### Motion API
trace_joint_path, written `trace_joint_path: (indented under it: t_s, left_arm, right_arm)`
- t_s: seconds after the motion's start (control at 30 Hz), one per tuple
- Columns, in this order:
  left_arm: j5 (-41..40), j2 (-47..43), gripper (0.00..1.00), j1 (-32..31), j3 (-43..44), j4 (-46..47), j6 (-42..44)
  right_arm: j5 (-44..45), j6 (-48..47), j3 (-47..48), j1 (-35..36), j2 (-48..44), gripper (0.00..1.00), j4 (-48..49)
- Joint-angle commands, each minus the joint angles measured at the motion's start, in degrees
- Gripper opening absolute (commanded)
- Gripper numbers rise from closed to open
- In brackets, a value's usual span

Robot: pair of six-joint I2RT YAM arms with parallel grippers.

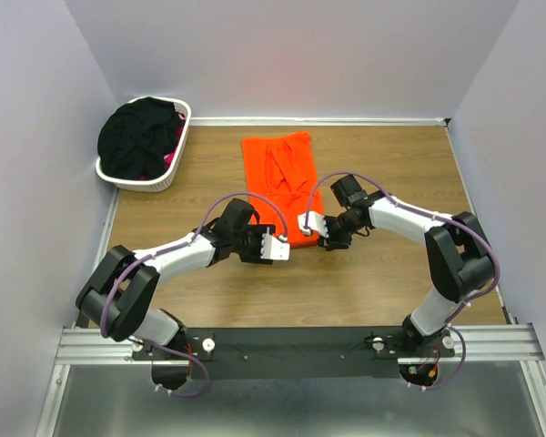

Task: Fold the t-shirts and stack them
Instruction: Fold the tshirt

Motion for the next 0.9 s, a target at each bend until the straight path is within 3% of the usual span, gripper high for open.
trace_joint_path:
  t_s: [0.0,0.3,0.5,0.87]
  left_arm:
    - [-2.29,0.67,0.64,-0.49,-1.1,0.38,2.0]
    - [-3.0,1.1,0.65,-0.4,-1.72,-0.67,2.71]
    - [-3.35,2.16,0.46,-0.49,-0.93,-0.67,2.35]
    - [-3.44,3.92,0.36,-0.4,0.22,-3.57,2.27]
  right_arm:
    - [1.56,-0.96,-0.3,0.23,0.19,0.43,3.08]
    - [0.5,-1.66,-0.39,0.4,-5.61,0.47,2.82]
    - [1.73,-2.72,0.93,0.31,-2.8,0.49,2.91]
    - [1.38,-2.11,1.81,0.4,3.35,0.52,3.87]
